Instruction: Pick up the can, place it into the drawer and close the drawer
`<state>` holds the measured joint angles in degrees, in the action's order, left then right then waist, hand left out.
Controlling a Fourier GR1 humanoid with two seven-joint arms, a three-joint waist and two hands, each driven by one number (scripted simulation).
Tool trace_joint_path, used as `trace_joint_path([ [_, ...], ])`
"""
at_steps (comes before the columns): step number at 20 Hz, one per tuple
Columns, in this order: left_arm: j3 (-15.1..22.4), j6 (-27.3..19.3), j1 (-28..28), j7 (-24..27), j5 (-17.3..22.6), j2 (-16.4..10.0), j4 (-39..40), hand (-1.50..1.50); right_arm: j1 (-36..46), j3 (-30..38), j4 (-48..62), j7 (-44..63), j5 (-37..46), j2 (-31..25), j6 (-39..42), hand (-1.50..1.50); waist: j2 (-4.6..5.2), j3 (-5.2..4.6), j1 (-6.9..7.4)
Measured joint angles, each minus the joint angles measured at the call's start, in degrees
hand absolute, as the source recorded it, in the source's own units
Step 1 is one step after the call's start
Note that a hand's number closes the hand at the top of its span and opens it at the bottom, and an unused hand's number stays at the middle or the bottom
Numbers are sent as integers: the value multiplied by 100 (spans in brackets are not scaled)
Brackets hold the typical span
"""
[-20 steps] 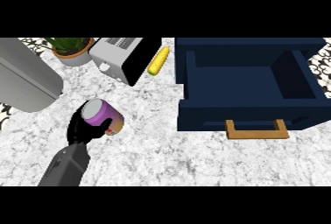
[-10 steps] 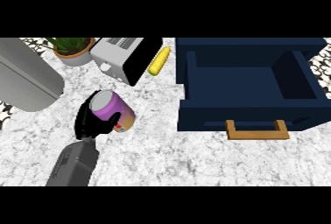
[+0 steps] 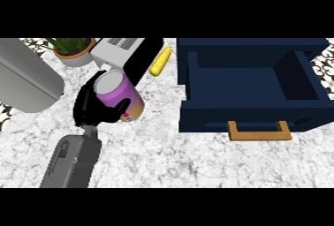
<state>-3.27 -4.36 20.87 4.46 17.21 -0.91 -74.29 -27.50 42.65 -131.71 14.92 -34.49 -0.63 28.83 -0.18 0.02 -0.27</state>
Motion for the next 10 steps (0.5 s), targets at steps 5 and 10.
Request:
trace_joint_path([
  [5,267,-579,326,-651,-199,61,-609,150,-62,-14,50,-67,12,28,61,-150,2,0,-13],
  [10,414,-1008,893,-1158,-325,23,-772,150,-61,-181,116,-246,215,52,34,-150,8,0,-22],
])
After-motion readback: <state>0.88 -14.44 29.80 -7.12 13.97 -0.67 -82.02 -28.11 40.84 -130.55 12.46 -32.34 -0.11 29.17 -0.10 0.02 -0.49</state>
